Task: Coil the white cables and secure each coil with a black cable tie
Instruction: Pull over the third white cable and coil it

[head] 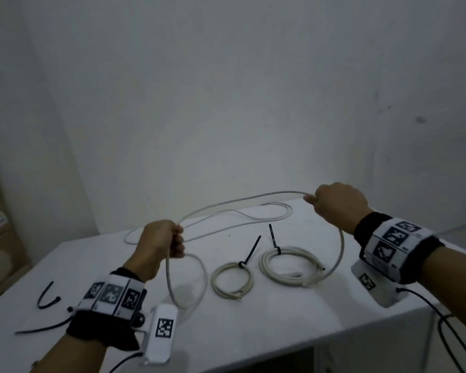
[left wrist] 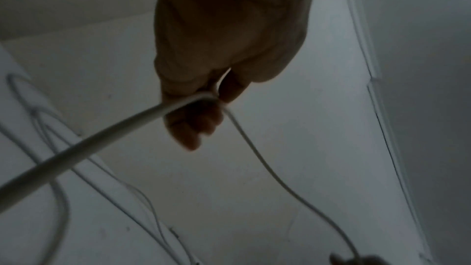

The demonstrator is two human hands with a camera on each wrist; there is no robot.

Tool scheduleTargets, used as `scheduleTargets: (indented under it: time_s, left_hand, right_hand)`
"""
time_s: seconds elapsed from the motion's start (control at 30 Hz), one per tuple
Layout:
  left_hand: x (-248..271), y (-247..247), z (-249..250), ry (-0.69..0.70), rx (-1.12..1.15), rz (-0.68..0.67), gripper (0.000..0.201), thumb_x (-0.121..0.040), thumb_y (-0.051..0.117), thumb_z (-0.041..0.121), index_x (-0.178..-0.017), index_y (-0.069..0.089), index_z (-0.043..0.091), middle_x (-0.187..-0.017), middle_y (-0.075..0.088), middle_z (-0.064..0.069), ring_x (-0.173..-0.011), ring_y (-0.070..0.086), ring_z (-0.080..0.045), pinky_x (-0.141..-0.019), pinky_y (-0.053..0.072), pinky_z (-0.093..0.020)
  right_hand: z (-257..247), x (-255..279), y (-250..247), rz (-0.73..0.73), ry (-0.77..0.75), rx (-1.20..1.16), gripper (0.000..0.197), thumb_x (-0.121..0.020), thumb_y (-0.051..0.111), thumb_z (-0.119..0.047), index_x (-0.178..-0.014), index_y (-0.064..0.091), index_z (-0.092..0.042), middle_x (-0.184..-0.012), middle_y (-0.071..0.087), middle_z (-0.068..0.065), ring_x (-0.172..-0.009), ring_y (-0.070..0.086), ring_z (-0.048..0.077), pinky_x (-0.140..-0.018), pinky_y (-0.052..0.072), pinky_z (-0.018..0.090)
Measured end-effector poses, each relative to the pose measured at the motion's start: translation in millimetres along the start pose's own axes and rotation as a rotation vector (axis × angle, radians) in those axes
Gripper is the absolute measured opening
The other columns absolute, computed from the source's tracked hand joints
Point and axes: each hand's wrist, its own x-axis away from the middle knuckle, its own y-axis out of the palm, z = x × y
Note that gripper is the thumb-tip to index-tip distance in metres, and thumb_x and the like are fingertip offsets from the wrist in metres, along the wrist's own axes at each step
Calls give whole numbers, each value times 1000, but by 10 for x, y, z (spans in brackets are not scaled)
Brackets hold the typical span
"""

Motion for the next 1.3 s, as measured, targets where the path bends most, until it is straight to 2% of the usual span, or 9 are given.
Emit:
scheduleTargets:
  time_s: [0.13, 0.23, 0.43, 0.5, 0.57, 0.83, 1.03, 1.2, 1.3]
  left_hand:
    - [123, 82, -127, 215, -518, -99, 40, -87, 60, 14, -125, 49, 18, -114, 51, 1, -95, 52, -17, -78, 40, -26]
    - [202, 265, -20, 392, -621, -147, 56, -82, 70, 26, -133, 45, 22, -122, 52, 5, -106, 49, -12, -88, 39, -25]
    - [91, 534, 318, 556, -728, -96, 43, -79, 69, 48, -112, 58, 24, -81, 64, 2, -77, 61, -16, -69, 49, -29]
    - [37, 580, 432, 519, -427, -228, 20, -85, 67, 34, -89, 61, 15, -61, 57, 0, -52, 52, -17, -49, 46, -27]
    - [-2, 588, 520, 371, -123, -401, 18, -89, 64, 21, -75, 56, 13, -47, 37, 3, -36, 29, -12, -35, 24, -17]
    - [-258, 239, 438, 217, 141, -331, 28, -99, 42, 25, -79, 55, 11, -53, 26, 4, -38, 20, -8, -35, 15, -14]
    - [-282, 386, 86, 276, 161, -133, 28, -101, 42, 22, -77, 54, 11, -55, 37, 3, -44, 31, -9, -36, 27, -18]
    - [-167, 639, -10, 346, 195, -83, 23, -101, 40, 22, -84, 53, 12, -83, 67, -7, -78, 63, -18, -66, 52, -33]
    - [-76, 697, 50, 304, 360, -74, 22, -102, 39, 22, -87, 50, 11, -63, 63, -5, -59, 62, -19, -57, 54, -31]
  right_hand:
    - [-231, -47, -78, -148, 21, -267, 48, -98, 40, -42, -62, 42, -11, -62, 53, 6, -49, 53, 22, -52, 44, 27]
    - [-412, -82, -168, -273, 45, -483, 46, -96, 46, -40, -64, 50, -8, -56, 53, 4, -39, 48, 17, -43, 37, 21]
    - [-678, -179, -359, -350, -2, -533, 44, -96, 47, -40, -65, 45, -9, -53, 42, 4, -43, 35, 19, -40, 29, 20]
    - [-740, -194, -363, -351, -34, -522, 44, -96, 47, -40, -65, 47, -9, -57, 47, 5, -46, 40, 19, -41, 31, 21]
    - [-747, -212, -339, -386, -76, -522, 43, -95, 50, -40, -67, 53, -7, -61, 55, 6, -51, 50, 19, -41, 37, 21]
    - [-280, -80, 217, -863, -72, -567, 29, -96, 51, -24, -82, 63, -1, -81, 68, 18, -69, 68, 31, -48, 54, 28]
    - [-413, -13, 360, -718, 175, -1637, 31, -97, 46, -20, -83, 59, 4, -80, 71, 22, -67, 72, 30, -56, 59, 29]
    - [-1116, 126, 455, -570, 480, -2347, 31, -100, 40, -15, -80, 53, 5, -70, 70, 23, -59, 71, 32, -51, 59, 32]
    - [-1429, 249, 480, -640, 527, -2477, 29, -100, 40, -14, -82, 55, 4, -76, 71, 25, -63, 72, 31, -57, 61, 33]
